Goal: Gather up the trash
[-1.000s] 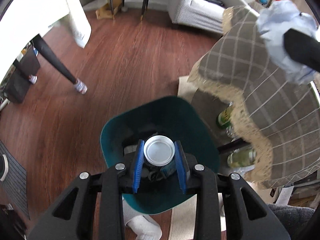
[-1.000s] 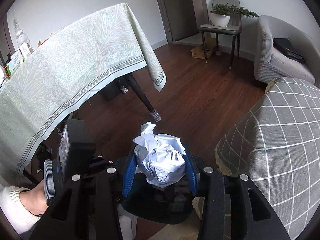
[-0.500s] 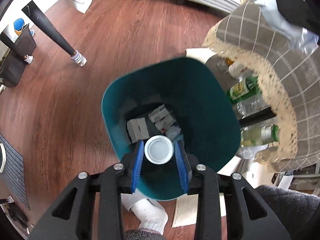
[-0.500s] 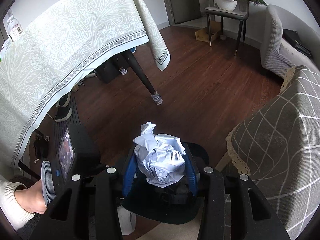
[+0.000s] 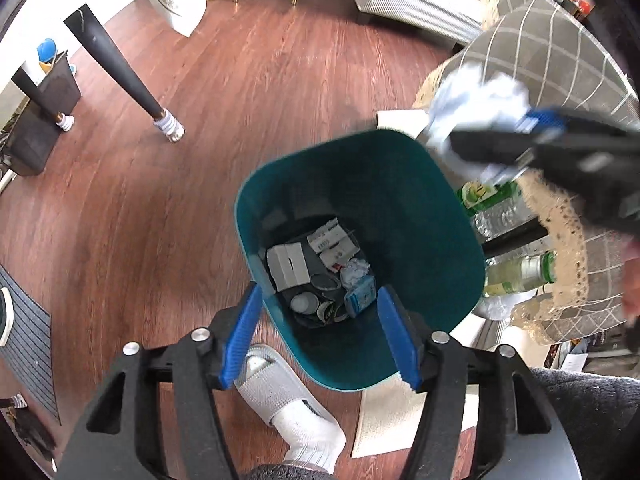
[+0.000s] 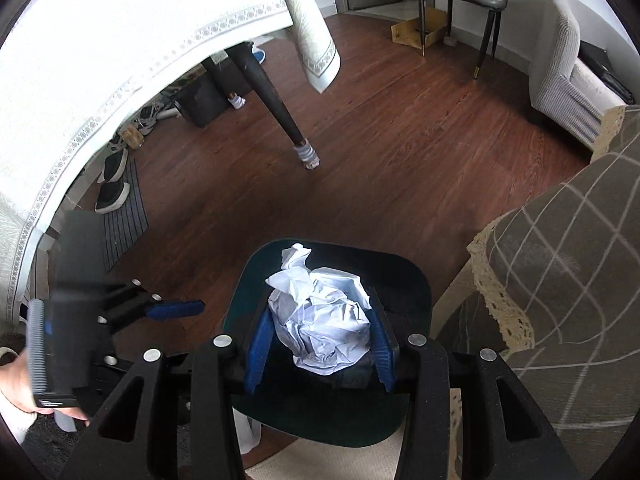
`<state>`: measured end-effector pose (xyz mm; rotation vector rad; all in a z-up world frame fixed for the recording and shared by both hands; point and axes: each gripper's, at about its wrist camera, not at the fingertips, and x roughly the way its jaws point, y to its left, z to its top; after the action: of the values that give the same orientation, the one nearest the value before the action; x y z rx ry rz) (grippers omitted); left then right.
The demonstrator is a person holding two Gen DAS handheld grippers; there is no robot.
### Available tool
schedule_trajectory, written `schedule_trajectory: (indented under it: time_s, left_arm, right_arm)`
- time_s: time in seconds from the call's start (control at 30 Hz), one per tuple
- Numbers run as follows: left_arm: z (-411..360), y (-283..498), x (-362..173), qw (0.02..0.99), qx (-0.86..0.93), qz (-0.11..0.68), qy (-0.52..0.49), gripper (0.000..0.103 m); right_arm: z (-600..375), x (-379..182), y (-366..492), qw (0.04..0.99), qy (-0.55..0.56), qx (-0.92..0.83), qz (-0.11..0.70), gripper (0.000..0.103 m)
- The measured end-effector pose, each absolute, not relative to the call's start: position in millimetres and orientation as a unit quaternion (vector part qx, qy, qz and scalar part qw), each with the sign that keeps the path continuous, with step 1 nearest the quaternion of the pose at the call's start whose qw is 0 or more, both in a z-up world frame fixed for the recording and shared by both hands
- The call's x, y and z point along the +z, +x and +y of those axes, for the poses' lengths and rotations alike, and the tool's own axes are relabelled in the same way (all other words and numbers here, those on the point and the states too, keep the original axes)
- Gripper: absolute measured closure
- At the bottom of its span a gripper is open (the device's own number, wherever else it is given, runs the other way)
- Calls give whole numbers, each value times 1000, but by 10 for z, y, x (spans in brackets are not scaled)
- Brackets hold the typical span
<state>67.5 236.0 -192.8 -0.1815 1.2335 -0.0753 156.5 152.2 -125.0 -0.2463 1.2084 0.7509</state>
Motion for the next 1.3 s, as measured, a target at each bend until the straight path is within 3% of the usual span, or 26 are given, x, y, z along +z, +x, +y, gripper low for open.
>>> schedule_trajectory:
  time_s: [0.27,0.7,0.8,0.87,1.0,1.3]
  left_arm:
    - [2437,612,-1563,843,-35,530,-89,38]
    - [2435,541,-1054,877,-35,471,-89,57]
    - [2412,527,-955,885,-33,457,-83,67]
    - [2401,515,-890,889,-33,449,-83,68]
    - [2387,511,-757,897,-36,433,-87,71]
    - [2268,502,-528,909,-35,408,-76,71]
  right_arm:
    - [1609,-1615,1579,724,-135,326,593,58]
    - [1586,-2134,1454,682,-174,305,641,58]
    - [1558,-2208,1424,675,-179,301,650,58]
    - [1537,-2244,1408,672,-180,296,655,55]
    - [1503,-2252,1382,673,-191,291,652,38]
    - [1388,-2123,1317,681,-185,302,641,38]
